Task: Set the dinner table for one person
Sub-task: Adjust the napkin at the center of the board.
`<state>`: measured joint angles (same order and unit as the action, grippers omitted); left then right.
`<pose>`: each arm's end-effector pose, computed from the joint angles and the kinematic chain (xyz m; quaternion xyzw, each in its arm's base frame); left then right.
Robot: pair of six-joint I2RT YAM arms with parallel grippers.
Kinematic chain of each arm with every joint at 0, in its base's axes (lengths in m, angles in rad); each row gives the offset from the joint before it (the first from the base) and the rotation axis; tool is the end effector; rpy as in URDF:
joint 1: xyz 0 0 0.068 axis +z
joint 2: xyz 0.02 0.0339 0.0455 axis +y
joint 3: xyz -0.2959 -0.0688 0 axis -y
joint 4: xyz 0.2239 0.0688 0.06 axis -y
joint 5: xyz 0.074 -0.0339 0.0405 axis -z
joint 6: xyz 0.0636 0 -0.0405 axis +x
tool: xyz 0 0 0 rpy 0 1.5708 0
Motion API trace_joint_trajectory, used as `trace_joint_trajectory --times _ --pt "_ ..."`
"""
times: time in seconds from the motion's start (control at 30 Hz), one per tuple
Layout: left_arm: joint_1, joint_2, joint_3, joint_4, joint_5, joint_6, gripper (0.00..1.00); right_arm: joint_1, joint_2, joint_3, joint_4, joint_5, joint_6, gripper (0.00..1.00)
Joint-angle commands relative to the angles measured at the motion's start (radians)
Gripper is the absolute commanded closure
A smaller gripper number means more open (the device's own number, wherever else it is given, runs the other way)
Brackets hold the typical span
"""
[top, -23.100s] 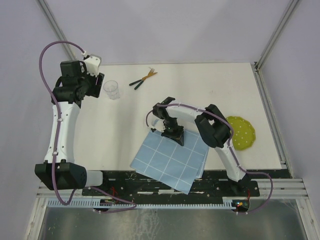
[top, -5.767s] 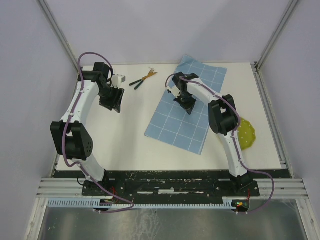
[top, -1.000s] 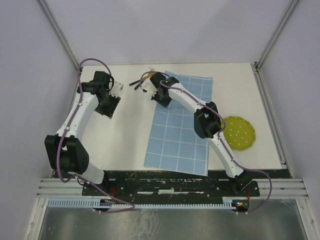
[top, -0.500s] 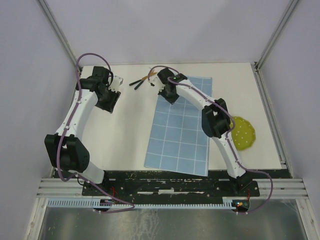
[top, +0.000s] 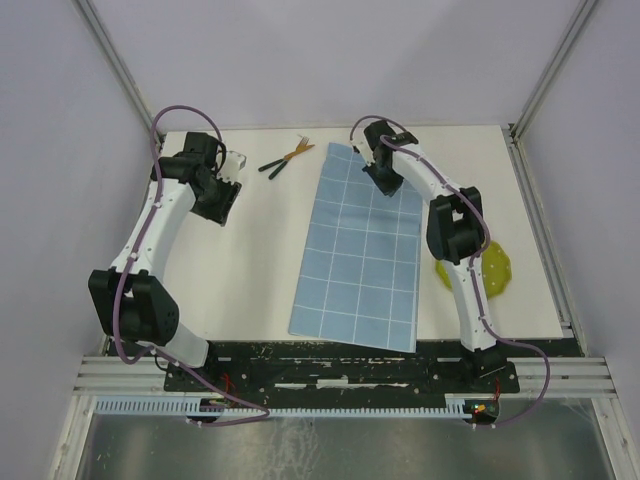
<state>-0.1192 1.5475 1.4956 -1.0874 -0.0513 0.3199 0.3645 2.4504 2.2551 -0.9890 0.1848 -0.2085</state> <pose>0.2956 -0.0321 0.3327 0.2073 0.9543 0.0464 0.2104 0.5000 0.1783 0.1911 -0.2592 0.9424 -0.0754 0.1977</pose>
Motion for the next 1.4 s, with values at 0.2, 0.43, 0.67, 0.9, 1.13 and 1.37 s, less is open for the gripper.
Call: trace_joint_trajectory --times 0.2,0.43,0.67,0.9,1.13,1.37 --pt "0.005 -0.045 0.007 0.021 0.001 0.031 0.48 -0.025 -0.057 -0.081 -0.022 -0.018 0.007 0.98" --pt "0.005 -0.046 -0.002 0.021 -0.005 0.032 0.48 -0.025 0.047 0.048 -0.126 -0.080 0.001 0.98" --pt "0.006 -0.047 -0.024 0.021 -0.010 0.032 0.48 0.008 0.183 0.243 -0.188 -0.099 -0.006 0.98" --pt "0.007 -0.034 -0.040 0.020 -0.010 0.032 0.48 0.080 0.257 0.336 -0.148 -0.087 -0.046 0.98" --pt "0.007 -0.012 -0.030 0.020 -0.004 0.029 0.48 0.143 0.281 0.374 -0.070 -0.085 -0.060 0.98" --pt "0.008 -0.012 -0.021 0.018 -0.005 0.030 0.48 0.148 0.154 0.197 0.154 0.052 0.010 0.98"
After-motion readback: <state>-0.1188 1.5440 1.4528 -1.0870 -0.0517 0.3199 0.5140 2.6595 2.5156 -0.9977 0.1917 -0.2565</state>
